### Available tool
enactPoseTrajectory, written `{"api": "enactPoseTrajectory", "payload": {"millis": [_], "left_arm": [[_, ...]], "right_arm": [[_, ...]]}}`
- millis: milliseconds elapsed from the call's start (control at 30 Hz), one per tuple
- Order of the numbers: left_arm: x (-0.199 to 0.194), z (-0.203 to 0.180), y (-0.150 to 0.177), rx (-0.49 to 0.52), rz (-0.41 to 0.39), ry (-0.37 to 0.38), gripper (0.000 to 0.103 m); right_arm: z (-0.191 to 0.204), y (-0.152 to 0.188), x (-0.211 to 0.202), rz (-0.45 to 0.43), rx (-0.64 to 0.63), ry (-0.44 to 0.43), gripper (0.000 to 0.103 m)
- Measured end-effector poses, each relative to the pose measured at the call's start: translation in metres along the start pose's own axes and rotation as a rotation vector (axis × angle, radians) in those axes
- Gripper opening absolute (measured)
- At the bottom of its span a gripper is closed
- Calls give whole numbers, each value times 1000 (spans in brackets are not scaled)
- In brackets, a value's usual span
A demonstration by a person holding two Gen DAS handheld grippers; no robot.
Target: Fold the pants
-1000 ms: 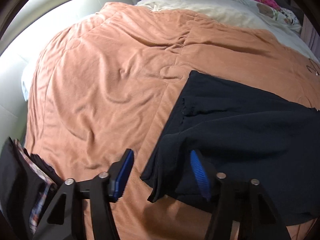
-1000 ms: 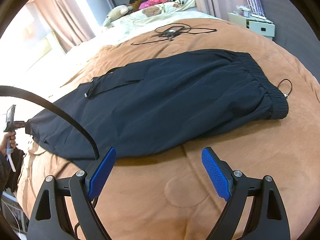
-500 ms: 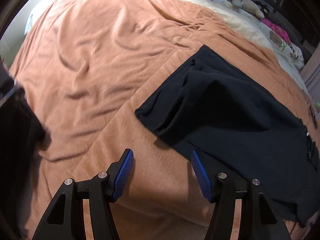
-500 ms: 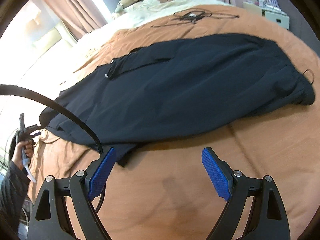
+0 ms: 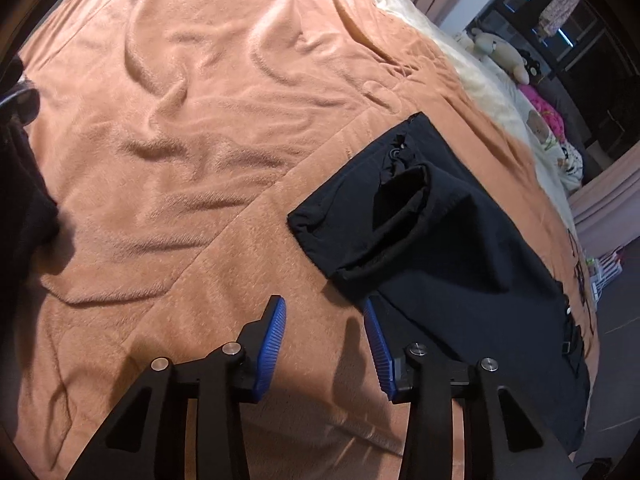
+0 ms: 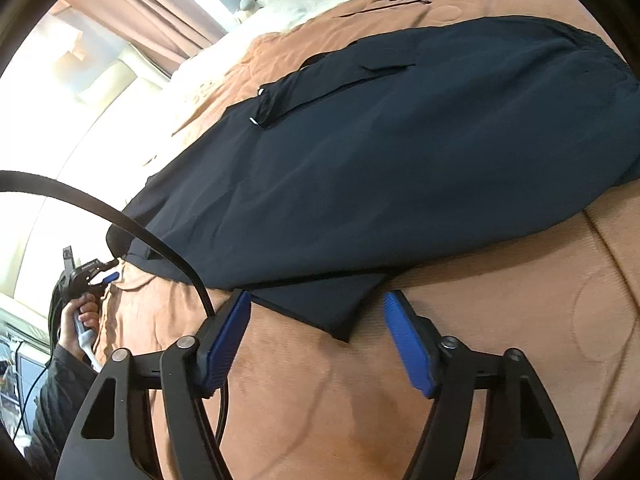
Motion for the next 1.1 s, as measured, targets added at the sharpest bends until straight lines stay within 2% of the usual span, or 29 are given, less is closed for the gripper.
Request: {"api": "enactPoseTrajectory", "payload": {"millis": [167,400,500,567,667,800,900,967,1033,1100], "left_arm": [[-6,-11,-7,7,-31,37,43],[6,-17,-28,87,-47,-82,43],[12,-12,-37,72,-48,-78,43],[11,-13,-43,77,-58,-74,12],[4,-17,-51,95,-63,-80,8],[-8,-21,-63,120,-65,-139,8],[-6,-15,-66,119,-37,-208,8],[-1,-6,-62,85,19,-232,8],[4,-2,-59,69,55,-220,8],[3,-5,-58,100,42,-201,9]], "right_arm": [[-9,5,-8,-9,21,-2,63],[-18,12,-18,-31,44,4,63],[-16,14,-16,-25,43,2,63],[-15,14,-15,-23,35,3,63],[-15,11,-14,-22,28,5,63],[-18,6,-11,-19,51,-20,63],[-21,4,-5,-12,69,-36,63],[-23,4,-2,-4,82,-47,63],[-22,5,1,0,82,-55,63],[-21,4,1,0,67,-54,63]]}}
Point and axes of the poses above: each gripper's, at about its wrist camera, not at the fingertips, and x roughly the way its jaws point, z to its left, y to its underside, the point moved 9 cm from there along x, roughly the way its jaws point, and after that the axes turned 5 degrees about z, right-handed, at the moved point
